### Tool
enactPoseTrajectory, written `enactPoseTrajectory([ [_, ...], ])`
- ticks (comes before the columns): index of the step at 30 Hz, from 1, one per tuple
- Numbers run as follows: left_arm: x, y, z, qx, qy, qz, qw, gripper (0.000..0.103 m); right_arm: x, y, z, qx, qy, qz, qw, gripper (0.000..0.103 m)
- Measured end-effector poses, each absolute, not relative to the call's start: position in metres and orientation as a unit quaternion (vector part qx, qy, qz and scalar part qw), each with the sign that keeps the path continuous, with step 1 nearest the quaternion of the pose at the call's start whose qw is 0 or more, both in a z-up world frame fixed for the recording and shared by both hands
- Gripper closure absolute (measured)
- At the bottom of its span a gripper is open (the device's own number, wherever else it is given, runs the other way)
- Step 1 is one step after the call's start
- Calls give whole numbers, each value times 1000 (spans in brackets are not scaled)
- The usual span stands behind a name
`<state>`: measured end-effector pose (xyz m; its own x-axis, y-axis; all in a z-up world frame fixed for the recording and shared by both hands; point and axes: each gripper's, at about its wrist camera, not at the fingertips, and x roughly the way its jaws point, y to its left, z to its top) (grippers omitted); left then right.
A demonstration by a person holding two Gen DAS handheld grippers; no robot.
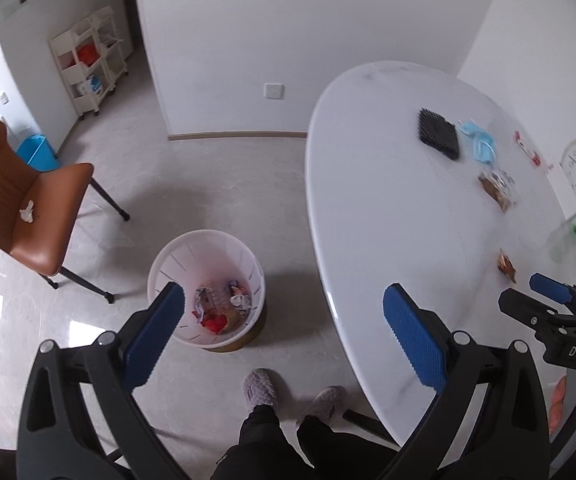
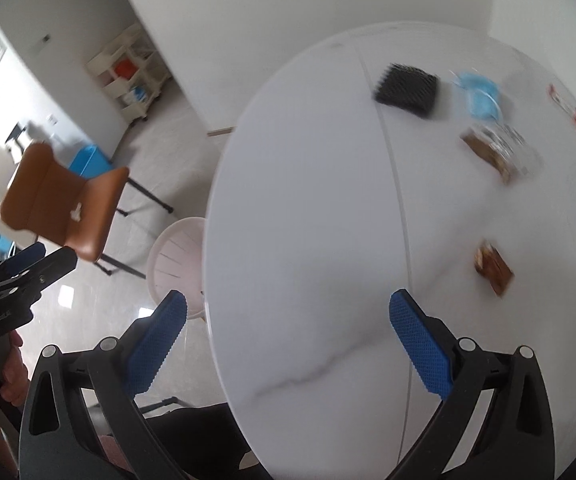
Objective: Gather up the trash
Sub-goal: 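Move both tools back over the table toward the brown wrapper, then grasp the brown snack wrapper with the right tool while the left tool reaches the black mesh pad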
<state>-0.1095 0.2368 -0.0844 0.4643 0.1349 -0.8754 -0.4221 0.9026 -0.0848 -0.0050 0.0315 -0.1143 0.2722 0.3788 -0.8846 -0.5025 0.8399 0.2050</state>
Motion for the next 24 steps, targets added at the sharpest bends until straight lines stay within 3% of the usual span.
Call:
enactPoseTrajectory([
  [24, -100, 209, -89, -129, 505, 131, 843, 8, -10, -8, -123, -35, 545, 239, 803, 2],
])
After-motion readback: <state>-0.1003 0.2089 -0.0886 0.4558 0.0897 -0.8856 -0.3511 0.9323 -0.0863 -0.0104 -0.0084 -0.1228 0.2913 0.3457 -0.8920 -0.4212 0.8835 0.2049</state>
